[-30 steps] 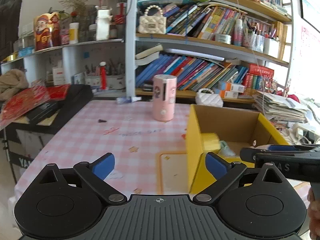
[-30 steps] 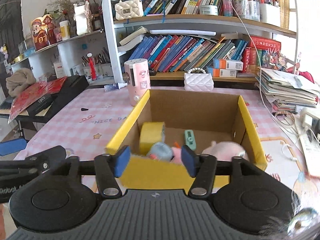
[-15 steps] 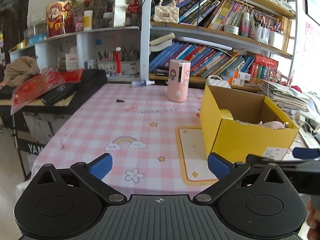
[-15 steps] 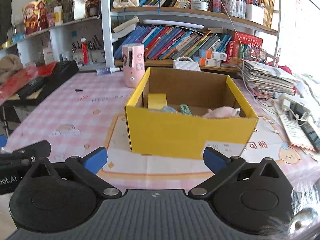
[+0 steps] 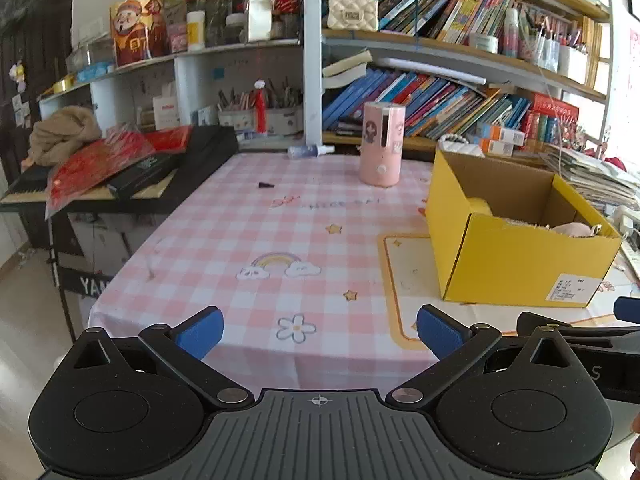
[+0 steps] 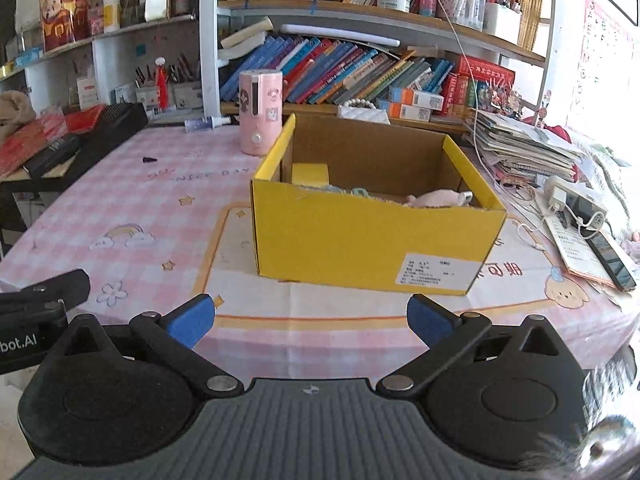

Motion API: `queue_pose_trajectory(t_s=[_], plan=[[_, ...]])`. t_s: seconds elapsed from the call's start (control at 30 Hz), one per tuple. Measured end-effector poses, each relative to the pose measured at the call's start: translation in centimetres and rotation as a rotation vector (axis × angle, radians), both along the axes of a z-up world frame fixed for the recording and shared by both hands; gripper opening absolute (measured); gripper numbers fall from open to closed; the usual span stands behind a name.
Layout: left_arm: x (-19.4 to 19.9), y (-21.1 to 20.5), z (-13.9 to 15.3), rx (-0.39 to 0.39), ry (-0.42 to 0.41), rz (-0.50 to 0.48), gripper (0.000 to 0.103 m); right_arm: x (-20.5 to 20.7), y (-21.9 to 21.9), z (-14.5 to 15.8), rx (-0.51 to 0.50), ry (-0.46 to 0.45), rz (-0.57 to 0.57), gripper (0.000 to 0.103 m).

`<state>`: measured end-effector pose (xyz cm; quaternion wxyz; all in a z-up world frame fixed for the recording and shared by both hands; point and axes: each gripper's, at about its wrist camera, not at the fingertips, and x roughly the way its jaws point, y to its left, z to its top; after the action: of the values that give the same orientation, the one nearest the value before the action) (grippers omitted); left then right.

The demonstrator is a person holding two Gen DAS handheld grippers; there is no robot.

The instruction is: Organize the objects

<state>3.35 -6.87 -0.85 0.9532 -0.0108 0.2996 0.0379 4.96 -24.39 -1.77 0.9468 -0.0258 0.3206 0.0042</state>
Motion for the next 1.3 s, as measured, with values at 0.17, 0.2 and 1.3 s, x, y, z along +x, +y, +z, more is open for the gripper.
queue_pose_trajectory(t_s=[0.17,0.2,1.3], plan=[[-0.28,-0.10,-0.14,0.009,0.012,0.034,0.103,-0.18,0.44,-0.26,-0.012,0.011,-0.028,0.103],[-0.35,-0.14,-0.14,0.016,0.012,0.039,0.103,-0.21,0.57,-0.30,-0.018,0.011,-0.033,0.103],[-1.08,-0.92,-0.28,0.053,0.047,0.068,0.103,-1.03,0.74,-0.75,-0.049,0.028,-0.103,0.103]])
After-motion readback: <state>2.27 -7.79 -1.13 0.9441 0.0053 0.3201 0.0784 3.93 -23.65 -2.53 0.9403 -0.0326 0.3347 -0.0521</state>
